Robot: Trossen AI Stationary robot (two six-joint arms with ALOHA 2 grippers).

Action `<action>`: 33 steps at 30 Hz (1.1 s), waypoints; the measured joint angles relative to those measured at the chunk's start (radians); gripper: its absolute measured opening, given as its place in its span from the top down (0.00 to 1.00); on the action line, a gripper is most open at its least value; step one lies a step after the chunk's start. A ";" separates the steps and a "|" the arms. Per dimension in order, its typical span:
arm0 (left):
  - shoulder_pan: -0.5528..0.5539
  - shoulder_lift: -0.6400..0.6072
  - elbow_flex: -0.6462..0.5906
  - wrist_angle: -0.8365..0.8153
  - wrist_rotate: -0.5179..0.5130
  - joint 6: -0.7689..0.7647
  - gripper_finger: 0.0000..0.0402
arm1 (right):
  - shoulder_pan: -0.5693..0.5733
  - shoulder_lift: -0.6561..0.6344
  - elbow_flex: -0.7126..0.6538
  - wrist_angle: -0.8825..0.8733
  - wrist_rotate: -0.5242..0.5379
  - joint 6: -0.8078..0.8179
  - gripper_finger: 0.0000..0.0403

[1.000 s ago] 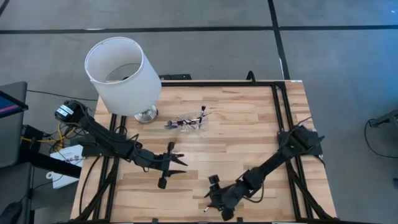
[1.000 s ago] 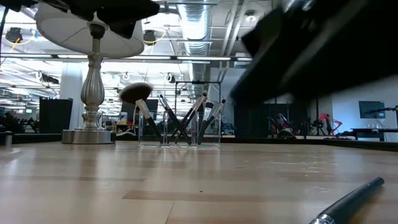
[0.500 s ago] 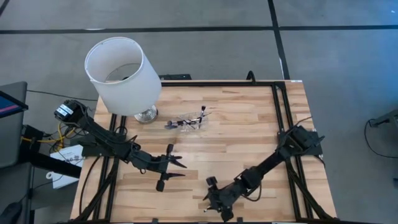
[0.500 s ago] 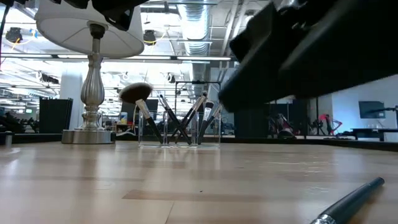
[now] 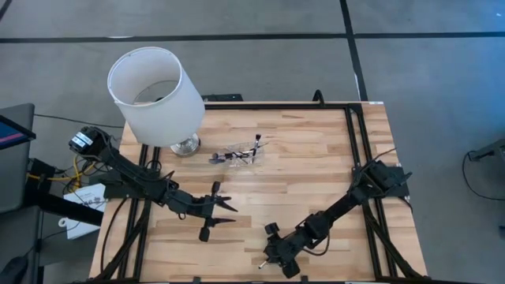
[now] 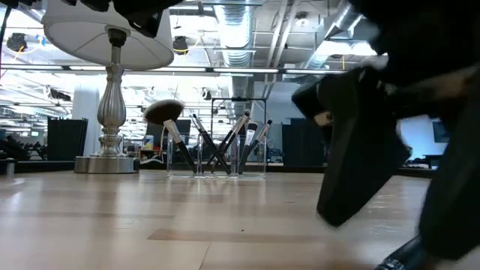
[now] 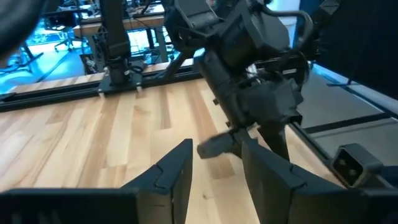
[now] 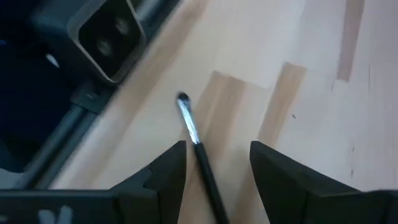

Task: Put items in baskets/containers
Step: Put the black eyeshadow brush into the transparent organizer

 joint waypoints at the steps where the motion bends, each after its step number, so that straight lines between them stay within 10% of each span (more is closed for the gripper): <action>1: 0.003 0.000 0.000 0.000 -0.001 0.004 0.66 | -0.006 0.011 -0.001 0.001 0.000 0.001 0.59; 15: 0.064 0.000 0.001 -0.005 0.033 0.029 0.66 | -0.068 0.116 0.008 0.094 0.025 -0.198 0.97; 33: 0.066 0.109 0.002 -0.178 0.175 -0.158 0.66 | -0.321 -0.037 -0.009 0.010 0.196 -0.276 0.99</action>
